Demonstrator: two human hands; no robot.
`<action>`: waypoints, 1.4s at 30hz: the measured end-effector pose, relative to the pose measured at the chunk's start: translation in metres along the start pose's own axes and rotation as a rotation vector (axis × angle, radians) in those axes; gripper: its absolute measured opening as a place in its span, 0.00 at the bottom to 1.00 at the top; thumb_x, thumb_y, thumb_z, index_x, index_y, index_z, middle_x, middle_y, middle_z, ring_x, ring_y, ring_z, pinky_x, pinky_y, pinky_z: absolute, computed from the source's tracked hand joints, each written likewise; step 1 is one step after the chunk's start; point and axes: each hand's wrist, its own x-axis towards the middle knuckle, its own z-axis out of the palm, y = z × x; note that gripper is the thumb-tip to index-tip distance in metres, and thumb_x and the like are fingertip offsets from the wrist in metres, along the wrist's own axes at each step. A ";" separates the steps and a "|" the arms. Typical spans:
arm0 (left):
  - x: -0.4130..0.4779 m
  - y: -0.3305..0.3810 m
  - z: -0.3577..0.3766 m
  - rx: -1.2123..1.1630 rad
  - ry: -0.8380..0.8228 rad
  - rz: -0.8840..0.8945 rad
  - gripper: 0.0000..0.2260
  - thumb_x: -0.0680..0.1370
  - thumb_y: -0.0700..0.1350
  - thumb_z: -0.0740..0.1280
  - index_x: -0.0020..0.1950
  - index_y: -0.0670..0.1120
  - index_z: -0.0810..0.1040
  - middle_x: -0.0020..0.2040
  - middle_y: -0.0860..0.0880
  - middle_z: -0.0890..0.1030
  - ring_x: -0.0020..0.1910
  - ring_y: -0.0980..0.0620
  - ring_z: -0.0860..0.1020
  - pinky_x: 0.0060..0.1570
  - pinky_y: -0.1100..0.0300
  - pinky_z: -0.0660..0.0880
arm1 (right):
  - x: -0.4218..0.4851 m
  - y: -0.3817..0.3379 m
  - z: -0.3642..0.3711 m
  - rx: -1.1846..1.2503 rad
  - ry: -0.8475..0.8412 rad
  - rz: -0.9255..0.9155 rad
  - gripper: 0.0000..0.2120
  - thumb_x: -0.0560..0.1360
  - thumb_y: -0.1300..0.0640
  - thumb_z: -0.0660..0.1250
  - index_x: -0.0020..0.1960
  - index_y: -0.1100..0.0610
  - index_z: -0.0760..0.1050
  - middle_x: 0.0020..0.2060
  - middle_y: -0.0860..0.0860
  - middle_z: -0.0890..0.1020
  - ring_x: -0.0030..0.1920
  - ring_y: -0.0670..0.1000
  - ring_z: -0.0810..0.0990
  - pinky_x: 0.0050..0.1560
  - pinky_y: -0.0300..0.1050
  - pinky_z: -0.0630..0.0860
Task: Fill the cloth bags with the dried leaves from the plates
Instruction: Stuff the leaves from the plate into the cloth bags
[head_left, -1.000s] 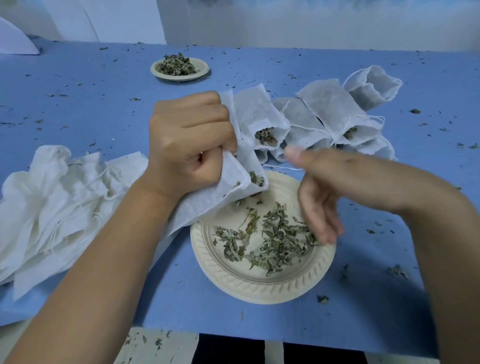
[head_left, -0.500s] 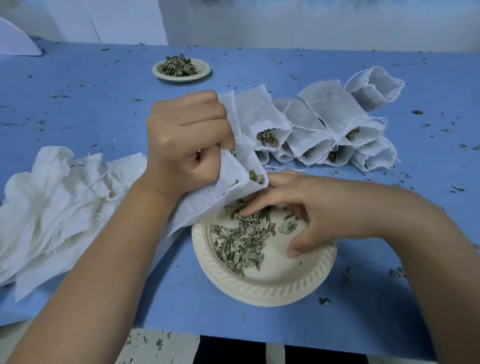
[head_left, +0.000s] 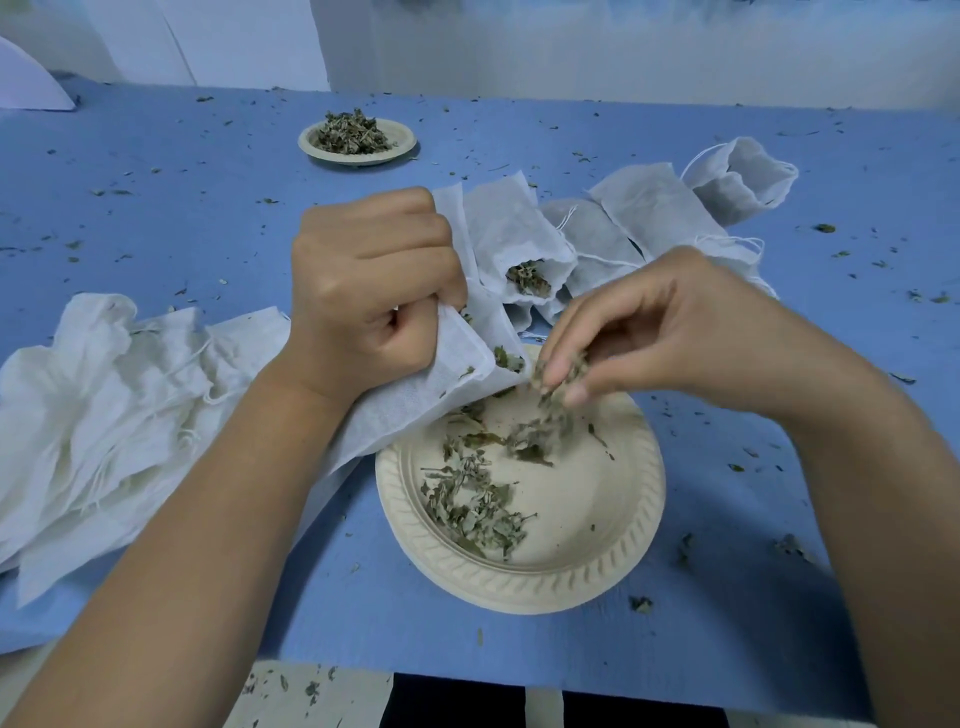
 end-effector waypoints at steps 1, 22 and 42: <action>0.000 0.000 0.000 0.000 -0.001 -0.002 0.12 0.58 0.26 0.52 0.23 0.37 0.72 0.22 0.43 0.69 0.24 0.46 0.64 0.24 0.53 0.59 | -0.001 -0.001 -0.003 0.093 0.055 -0.044 0.07 0.61 0.61 0.76 0.38 0.53 0.84 0.39 0.57 0.85 0.41 0.54 0.84 0.47 0.44 0.81; 0.004 0.007 -0.005 0.070 -0.033 0.076 0.11 0.58 0.27 0.52 0.23 0.40 0.68 0.23 0.44 0.65 0.26 0.47 0.61 0.24 0.54 0.56 | 0.010 0.006 0.058 -0.406 0.112 -0.376 0.21 0.80 0.51 0.57 0.42 0.67 0.76 0.39 0.54 0.76 0.41 0.50 0.74 0.43 0.46 0.72; 0.003 0.000 -0.011 0.085 0.027 0.024 0.11 0.57 0.27 0.52 0.22 0.38 0.70 0.23 0.44 0.68 0.26 0.48 0.62 0.27 0.56 0.56 | 0.012 0.009 0.043 -0.552 -0.107 0.164 0.13 0.71 0.48 0.72 0.55 0.46 0.77 0.42 0.38 0.78 0.38 0.33 0.77 0.43 0.25 0.71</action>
